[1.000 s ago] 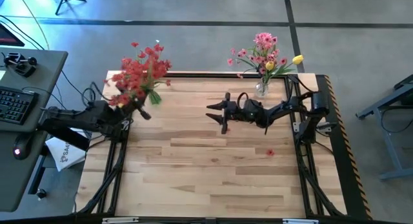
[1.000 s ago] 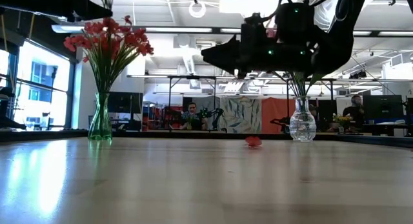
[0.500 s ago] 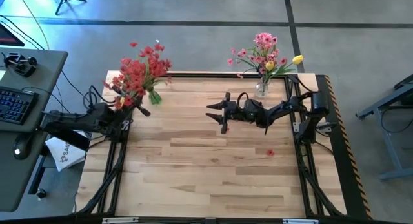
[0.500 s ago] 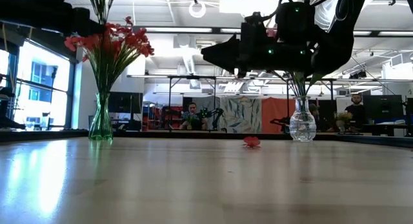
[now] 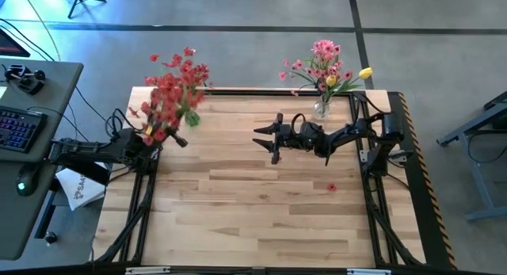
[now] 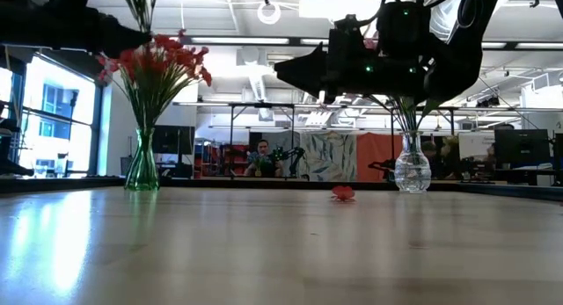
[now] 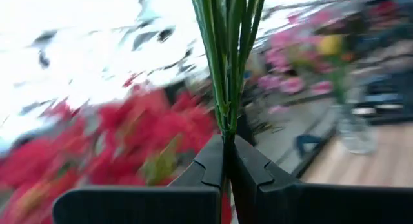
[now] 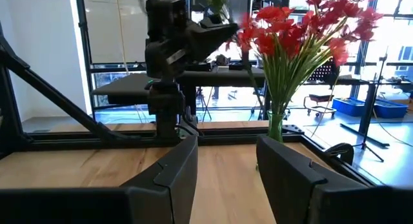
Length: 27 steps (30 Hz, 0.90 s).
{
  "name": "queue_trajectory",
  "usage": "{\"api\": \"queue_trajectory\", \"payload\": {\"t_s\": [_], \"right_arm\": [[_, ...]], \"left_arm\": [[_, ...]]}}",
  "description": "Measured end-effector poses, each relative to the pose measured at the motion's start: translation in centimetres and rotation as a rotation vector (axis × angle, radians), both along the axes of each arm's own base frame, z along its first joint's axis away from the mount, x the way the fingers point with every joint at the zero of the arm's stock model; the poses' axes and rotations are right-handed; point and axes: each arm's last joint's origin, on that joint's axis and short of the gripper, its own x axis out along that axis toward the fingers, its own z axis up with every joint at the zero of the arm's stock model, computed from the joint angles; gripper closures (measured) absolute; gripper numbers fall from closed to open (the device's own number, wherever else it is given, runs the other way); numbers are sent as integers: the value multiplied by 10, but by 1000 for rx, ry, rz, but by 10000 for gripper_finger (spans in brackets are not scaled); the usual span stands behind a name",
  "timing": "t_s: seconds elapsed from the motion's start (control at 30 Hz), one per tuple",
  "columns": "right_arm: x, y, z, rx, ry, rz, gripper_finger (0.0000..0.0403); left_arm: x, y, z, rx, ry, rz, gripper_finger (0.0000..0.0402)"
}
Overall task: Sort flowers into vase by color
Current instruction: Put the red flowers into the green vase
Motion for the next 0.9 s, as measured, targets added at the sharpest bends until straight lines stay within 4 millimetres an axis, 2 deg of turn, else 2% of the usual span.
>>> {"api": "queue_trajectory", "payload": {"t_s": [0.1,0.27,0.63,0.9], "right_arm": [[0,0,0,0,1,0,247],[0,0,0,0,3,0,247],[0,0,0,-1,5,9,247],[0,1,0,-4,6,42,247]], "left_arm": [[3,-2,-2,108,91,-81,401],[5,-2,-9,184,256,-50,401],[4,2,-14,147,289,7,401],[3,4,-12,122,248,14,401]]}}
